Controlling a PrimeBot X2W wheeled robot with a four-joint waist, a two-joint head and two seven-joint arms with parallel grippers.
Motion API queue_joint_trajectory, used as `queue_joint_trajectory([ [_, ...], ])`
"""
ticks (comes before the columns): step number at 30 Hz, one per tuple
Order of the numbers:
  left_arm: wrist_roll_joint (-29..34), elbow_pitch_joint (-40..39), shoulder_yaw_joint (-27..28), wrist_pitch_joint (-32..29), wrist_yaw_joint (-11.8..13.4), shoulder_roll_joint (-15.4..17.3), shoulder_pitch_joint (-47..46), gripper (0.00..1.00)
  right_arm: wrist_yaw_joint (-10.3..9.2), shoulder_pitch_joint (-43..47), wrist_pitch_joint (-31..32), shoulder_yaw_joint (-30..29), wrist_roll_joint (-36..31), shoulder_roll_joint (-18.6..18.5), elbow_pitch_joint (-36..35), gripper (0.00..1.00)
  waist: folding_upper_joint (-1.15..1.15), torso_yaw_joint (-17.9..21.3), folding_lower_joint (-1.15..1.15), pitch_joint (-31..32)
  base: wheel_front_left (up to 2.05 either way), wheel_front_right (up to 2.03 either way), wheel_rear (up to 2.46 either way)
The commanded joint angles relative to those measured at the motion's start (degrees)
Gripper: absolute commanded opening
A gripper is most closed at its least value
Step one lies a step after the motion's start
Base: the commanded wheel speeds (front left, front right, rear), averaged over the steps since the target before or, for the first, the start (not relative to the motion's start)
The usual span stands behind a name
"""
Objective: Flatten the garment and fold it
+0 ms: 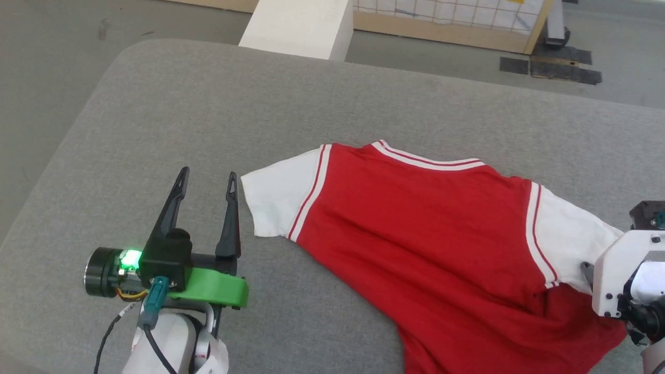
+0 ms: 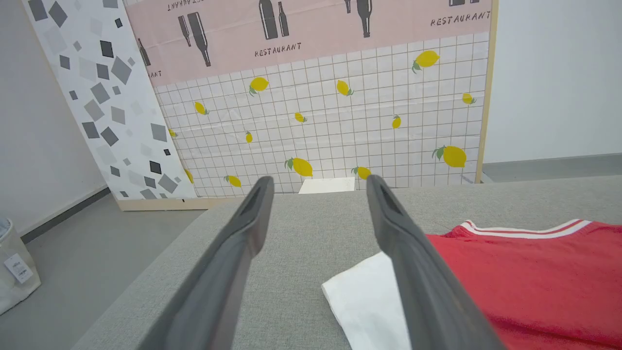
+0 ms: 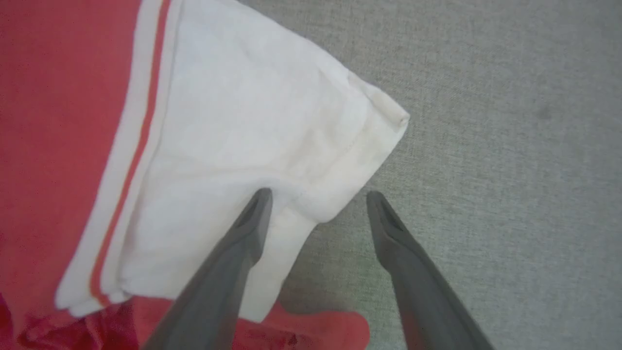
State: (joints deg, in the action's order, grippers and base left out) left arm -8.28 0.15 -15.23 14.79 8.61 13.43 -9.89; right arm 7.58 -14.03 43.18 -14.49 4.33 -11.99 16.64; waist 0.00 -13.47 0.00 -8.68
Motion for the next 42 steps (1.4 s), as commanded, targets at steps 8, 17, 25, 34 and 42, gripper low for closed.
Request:
queue_joint_trajectory([
  [8, 2.24, 1.35, 3.01, 0.20, -3.21, -2.88, 0.62, 1.00, -0.09, -0.96, -0.18, -0.83, -3.55, 1.66, 5.74, 0.00, 0.00, -1.72, 0.00, -1.53, 0.00, 0.00, 0.00],
  [17, 3.28, 3.11, 5.92, 0.20, -5.58, -4.21, 1.29, 1.00, -0.09, 0.68, -5.80, 0.27, -5.92, -4.22, 4.85, 0.00, 0.00, 0.74, 0.00, 0.75, 0.00, 0.00, 0.00],
  [25, 3.78, 3.68, 7.68, 0.20, -7.42, -5.46, 1.40, 1.00, -0.09, 2.64, -7.32, 1.96, -5.39, -9.32, 5.00, 0.00, 0.00, 2.69, 0.00, 1.87, 0.00, 0.00, 0.00],
  [34, 3.11, 9.64, 8.28, 0.20, -10.50, -6.33, 0.59, 1.00, -0.09, 2.08, -15.36, 1.69, -2.37, -7.25, 3.73, 1.00, 0.00, 3.96, 0.00, 1.36, 0.00, 0.00, 0.00],
  [42, 1.56, 18.87, 7.15, 0.01, -13.65, -5.73, -4.73, 1.00, -0.09, 3.53, -27.97, 1.04, -0.35, -4.81, -6.93, 1.00, 0.00, 6.32, 0.00, 0.30, 0.00, 0.00, 0.00],
])
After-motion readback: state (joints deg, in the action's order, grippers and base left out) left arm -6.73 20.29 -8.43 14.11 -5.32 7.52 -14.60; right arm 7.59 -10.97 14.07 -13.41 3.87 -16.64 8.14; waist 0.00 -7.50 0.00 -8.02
